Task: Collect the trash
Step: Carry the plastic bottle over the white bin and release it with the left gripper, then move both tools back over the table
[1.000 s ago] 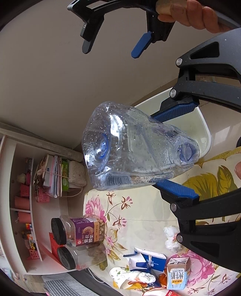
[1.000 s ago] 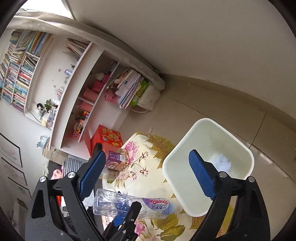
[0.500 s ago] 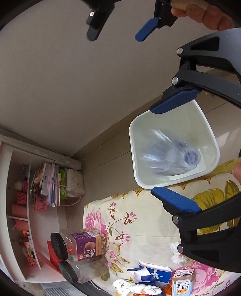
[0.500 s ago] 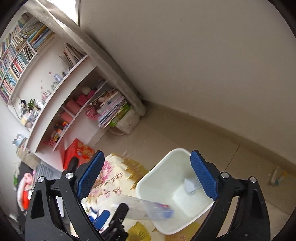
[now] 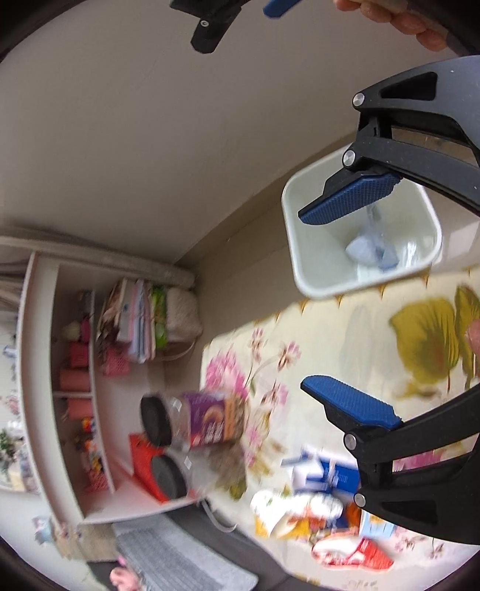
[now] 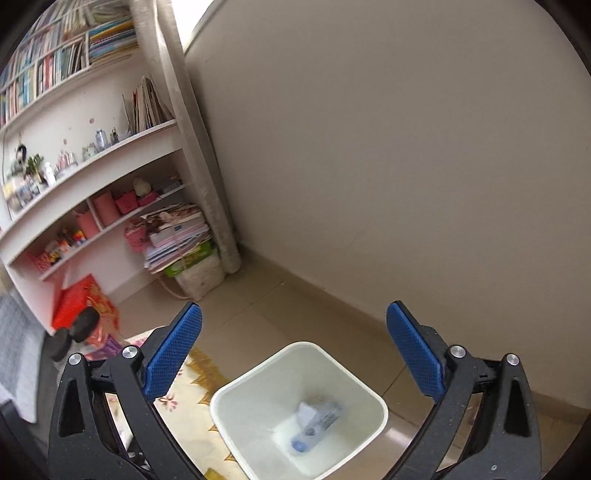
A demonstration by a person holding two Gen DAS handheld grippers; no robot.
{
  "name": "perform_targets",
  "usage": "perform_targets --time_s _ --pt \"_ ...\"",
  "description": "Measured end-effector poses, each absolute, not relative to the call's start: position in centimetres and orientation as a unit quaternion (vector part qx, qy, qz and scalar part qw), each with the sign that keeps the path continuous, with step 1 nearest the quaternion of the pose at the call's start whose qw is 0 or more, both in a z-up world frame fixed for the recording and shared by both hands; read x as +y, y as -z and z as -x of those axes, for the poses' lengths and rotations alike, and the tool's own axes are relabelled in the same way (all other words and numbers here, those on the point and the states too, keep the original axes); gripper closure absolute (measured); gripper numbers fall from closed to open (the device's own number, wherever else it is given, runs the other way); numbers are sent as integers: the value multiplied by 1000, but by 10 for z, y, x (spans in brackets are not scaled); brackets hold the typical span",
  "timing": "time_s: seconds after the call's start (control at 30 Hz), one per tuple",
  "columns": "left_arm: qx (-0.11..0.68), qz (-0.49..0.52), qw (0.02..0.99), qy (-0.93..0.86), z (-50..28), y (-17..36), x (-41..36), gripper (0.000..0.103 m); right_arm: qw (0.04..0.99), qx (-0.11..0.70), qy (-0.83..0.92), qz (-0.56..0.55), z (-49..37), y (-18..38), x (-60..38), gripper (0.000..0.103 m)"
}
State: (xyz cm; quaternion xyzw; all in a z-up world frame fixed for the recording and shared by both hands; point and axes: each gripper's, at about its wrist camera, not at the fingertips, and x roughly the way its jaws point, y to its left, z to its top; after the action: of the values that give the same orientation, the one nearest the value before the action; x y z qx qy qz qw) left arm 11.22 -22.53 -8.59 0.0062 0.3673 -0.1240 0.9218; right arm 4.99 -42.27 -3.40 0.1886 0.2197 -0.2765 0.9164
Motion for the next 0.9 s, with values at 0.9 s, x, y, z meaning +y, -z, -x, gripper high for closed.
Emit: perform_targets --time_s 0.9 --pt "338 7 937 -87 -116 65 -36 12 939 273 208 -28 -94 58 -212 7"
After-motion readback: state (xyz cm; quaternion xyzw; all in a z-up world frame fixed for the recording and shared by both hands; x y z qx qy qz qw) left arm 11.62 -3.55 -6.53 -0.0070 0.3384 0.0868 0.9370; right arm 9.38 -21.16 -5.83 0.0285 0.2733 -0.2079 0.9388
